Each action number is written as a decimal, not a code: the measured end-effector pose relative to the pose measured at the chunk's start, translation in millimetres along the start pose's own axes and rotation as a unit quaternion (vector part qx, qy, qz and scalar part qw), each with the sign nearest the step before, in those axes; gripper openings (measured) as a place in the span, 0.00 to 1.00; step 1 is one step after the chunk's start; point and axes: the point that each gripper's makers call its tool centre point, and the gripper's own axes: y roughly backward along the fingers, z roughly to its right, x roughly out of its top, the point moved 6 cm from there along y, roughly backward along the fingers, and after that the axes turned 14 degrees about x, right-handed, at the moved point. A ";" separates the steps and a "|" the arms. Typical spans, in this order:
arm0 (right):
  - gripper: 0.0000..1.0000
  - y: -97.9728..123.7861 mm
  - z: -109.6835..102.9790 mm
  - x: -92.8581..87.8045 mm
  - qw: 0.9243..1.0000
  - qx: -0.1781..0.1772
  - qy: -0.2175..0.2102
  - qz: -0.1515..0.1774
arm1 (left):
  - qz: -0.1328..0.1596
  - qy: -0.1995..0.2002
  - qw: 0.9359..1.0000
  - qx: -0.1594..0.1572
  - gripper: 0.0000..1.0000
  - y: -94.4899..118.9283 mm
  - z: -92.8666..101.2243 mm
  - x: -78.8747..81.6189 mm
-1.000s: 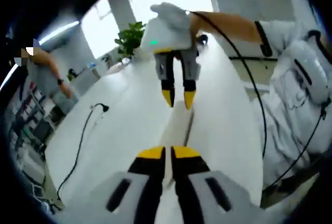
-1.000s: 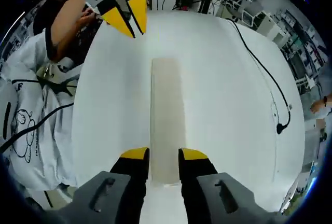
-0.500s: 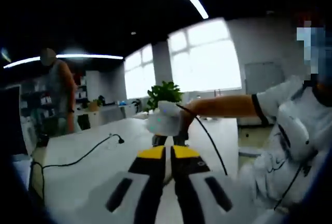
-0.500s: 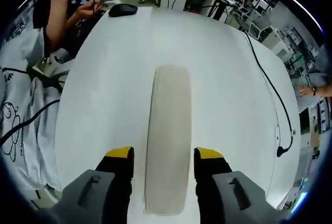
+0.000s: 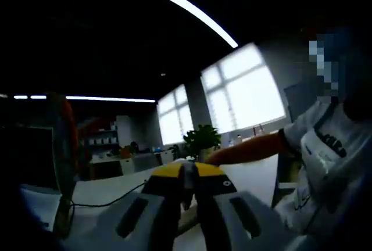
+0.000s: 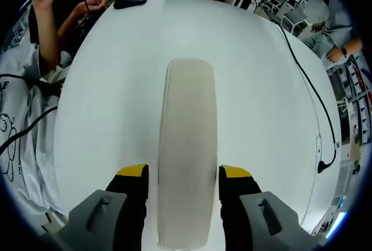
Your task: Arrange the utensils inside the cutlery case until each visible utensil rests in its matching compartment.
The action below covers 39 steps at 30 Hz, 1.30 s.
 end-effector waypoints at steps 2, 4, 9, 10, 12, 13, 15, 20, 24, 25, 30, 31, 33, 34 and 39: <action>0.48 -1.1 1.0 -1.0 1.000 0.003 -0.003 -0.002 | 0.002 0.001 1.000 0.009 0.06 0.2 -1.2 -0.9; 0.46 -0.2 5.4 -1.1 1.000 0.004 -0.003 -0.004 | 0.003 0.002 1.000 0.013 0.06 1.9 -3.0 -2.4; 0.43 -3.1 5.4 -2.0 1.000 0.008 -0.003 -0.013 | 0.019 0.019 0.999 0.017 0.06 5.0 -7.4 -4.1; 0.42 -3.2 5.3 -1.9 1.000 0.008 -0.004 -0.013 | 0.022 0.020 0.999 0.020 0.06 5.4 -9.1 -4.9; 0.42 -3.6 4.4 -1.5 1.000 0.007 -0.010 -0.014 | 0.025 0.027 0.999 0.023 0.06 5.9 -10.6 -7.0; 0.42 -3.8 4.0 -1.5 1.000 0.006 -0.014 -0.013 | 0.027 0.032 0.999 0.022 0.06 6.5 -10.9 -8.5; 0.42 -4.0 2.8 -1.1 1.000 0.009 -0.022 -0.011 | 0.029 0.036 0.999 0.022 0.06 8.4 -12.0 -10.9; 0.41 -2.6 -2.1 1.1 1.000 0.013 -0.015 -0.008 | 0.023 0.037 0.999 0.028 0.06 11.5 -15.1 -16.7; 0.41 -2.3 -5.0 2.5 1.000 0.019 -0.002 -0.004 | 0.019 0.039 0.999 0.032 0.06 13.5 -17.2 -20.7; 0.41 -3.0 -7.2 1.0 1.000 0.021 0.002 -0.009 | 0.018 0.039 0.999 0.032 0.06 13.7 -17.4 -22.2; 0.41 -0.7 -5.8 -2.0 1.000 0.019 0.006 -0.003 | 0.015 0.044 0.998 0.034 0.06 14.4 -18.1 -27.5; 0.41 -0.3 -7.2 -3.6 1.000 0.020 0.007 -0.004 | 0.015 0.045 0.998 0.034 0.06 14.1 -18.0 -27.7; 0.41 -0.2 -12.3 -6.8 1.000 0.020 0.014 -0.003 | 0.013 0.042 0.999 0.032 0.06 13.6 -17.3 -28.2; 0.41 -0.1 -13.5 -7.5 1.000 0.019 0.016 -0.003 | 0.013 0.040 0.999 0.032 0.06 13.6 -16.9 -28.2; 0.41 -0.6 -15.9 -7.3 1.000 0.023 0.018 0.000 | 0.013 0.037 0.999 0.031 0.06 14.1 -16.0 -27.8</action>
